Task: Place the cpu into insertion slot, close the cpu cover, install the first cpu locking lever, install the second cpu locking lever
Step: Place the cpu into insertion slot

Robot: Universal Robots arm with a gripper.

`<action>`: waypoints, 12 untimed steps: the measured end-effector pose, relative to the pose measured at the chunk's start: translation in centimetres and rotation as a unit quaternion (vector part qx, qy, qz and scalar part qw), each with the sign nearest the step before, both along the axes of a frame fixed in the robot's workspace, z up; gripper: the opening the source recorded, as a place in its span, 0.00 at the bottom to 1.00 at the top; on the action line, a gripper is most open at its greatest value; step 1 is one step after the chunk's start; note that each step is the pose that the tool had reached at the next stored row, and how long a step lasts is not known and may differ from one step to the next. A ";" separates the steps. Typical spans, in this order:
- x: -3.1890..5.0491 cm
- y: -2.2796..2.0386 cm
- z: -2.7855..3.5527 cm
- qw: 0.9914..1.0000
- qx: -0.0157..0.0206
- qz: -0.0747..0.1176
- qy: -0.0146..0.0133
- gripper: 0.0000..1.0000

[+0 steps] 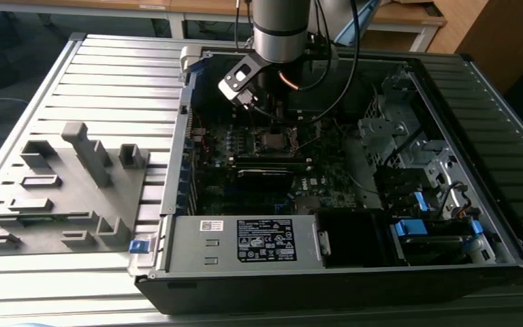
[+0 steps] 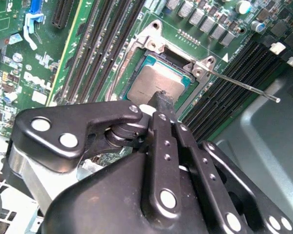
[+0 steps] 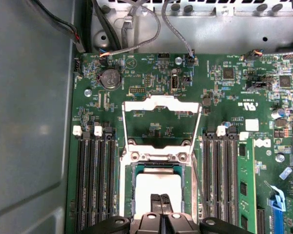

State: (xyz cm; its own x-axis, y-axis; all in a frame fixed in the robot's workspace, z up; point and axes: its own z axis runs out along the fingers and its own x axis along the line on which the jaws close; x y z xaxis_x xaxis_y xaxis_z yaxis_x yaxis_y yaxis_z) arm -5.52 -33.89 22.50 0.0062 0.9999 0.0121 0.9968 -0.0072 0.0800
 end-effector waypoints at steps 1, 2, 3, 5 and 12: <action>0.02 0.00 -0.01 1.000 0.000 0.000 0.007 0.11; 0.03 0.00 -0.01 1.000 0.000 0.000 0.011 0.11; 0.03 0.00 -0.01 1.000 0.000 0.000 0.012 0.11; 0.03 0.00 -0.02 1.000 0.000 0.000 0.013 0.11; 0.37 0.01 -0.15 1.000 0.000 0.000 0.014 0.11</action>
State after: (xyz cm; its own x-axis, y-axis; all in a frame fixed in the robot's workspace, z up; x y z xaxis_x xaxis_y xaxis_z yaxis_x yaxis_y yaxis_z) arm -5.16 -33.88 22.34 0.0069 0.9999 0.0119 0.9986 -0.0075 0.0523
